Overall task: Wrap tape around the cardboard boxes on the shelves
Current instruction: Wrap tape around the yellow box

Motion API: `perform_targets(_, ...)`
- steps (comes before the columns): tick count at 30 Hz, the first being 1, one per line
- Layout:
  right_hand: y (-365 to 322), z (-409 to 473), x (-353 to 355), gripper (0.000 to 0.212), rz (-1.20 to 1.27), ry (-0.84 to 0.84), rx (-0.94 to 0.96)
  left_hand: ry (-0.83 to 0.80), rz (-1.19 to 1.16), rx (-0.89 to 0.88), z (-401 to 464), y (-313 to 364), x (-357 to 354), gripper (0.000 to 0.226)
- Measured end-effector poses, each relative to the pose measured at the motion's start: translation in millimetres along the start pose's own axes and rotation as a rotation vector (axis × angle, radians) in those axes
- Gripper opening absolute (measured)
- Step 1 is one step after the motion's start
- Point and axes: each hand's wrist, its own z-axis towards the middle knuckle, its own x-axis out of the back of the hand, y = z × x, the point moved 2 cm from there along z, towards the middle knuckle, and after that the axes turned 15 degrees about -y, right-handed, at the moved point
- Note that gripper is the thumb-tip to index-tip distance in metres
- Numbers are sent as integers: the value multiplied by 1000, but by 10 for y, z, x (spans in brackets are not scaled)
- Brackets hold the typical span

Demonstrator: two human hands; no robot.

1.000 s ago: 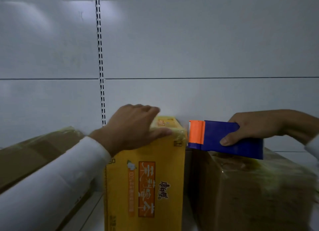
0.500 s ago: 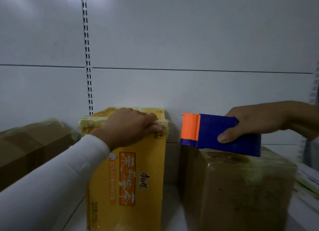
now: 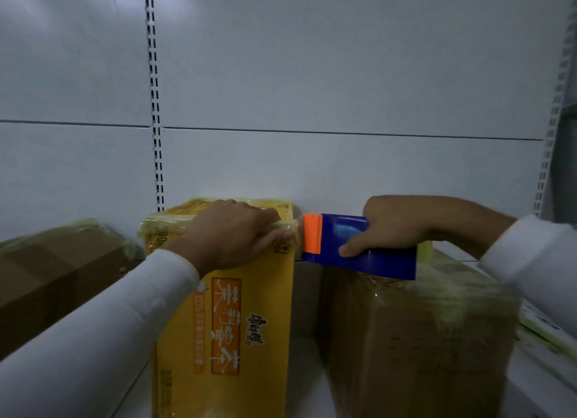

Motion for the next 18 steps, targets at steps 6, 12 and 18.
perform_targets(6, -34, 28, -4, 43, -357, 233, -213, -11, -26, -15, 2, -23, 2, 86)
perform_targets(12, 360, 25, -108, 50, -162, 278, -179, -118, 15, 122, 10, 153, 144, 81)
perform_targets(18, 394, -35, -163, 50, -36, 344, -57, -34, 41, 423, 254, 530, 62, 45)
